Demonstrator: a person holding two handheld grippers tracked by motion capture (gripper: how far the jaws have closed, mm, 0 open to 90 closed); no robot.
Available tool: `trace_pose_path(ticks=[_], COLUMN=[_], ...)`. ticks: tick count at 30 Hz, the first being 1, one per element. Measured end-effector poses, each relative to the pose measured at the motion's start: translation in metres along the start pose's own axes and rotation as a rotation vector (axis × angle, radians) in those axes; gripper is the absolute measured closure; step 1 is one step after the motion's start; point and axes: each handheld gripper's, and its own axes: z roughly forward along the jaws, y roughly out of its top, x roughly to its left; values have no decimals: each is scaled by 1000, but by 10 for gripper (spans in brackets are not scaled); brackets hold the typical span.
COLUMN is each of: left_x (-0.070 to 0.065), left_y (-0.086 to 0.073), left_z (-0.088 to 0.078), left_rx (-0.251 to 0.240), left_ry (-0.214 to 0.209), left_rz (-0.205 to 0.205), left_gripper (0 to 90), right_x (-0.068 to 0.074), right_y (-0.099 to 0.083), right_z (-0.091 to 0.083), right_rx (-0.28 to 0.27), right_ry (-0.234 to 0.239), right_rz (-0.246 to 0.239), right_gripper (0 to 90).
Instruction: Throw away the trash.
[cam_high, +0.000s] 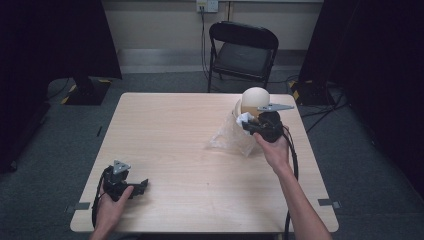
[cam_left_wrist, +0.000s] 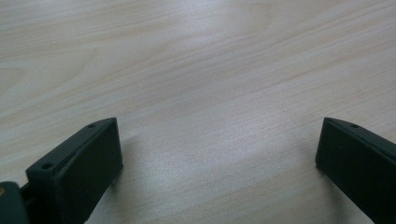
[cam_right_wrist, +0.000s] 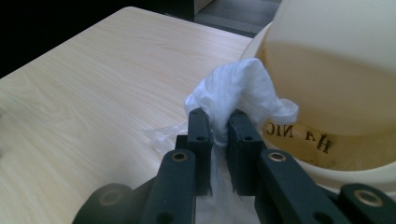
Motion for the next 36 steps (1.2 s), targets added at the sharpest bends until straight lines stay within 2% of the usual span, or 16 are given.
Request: trace_pose_path(ticks=[6,10,19,36], left_x=[0,0,0,0], left_y=[0,0,0,0], left_z=[0,0,0,0], left_rx=[0,0,0,0], left_ry=[0,-1,-1,-1], left_rz=[0,0,1,0], left_gripper=[0,0,0,0], right_x=[-9,-19,-22,-33], right_y=[4,4,10,8], right_z=[3,8,12,20], right_rx=[14,13,22,48], right_ry=[-26,-35,-61,-83], right_rz=[-4,23,24,58], right_gripper=[814,814,814,815])
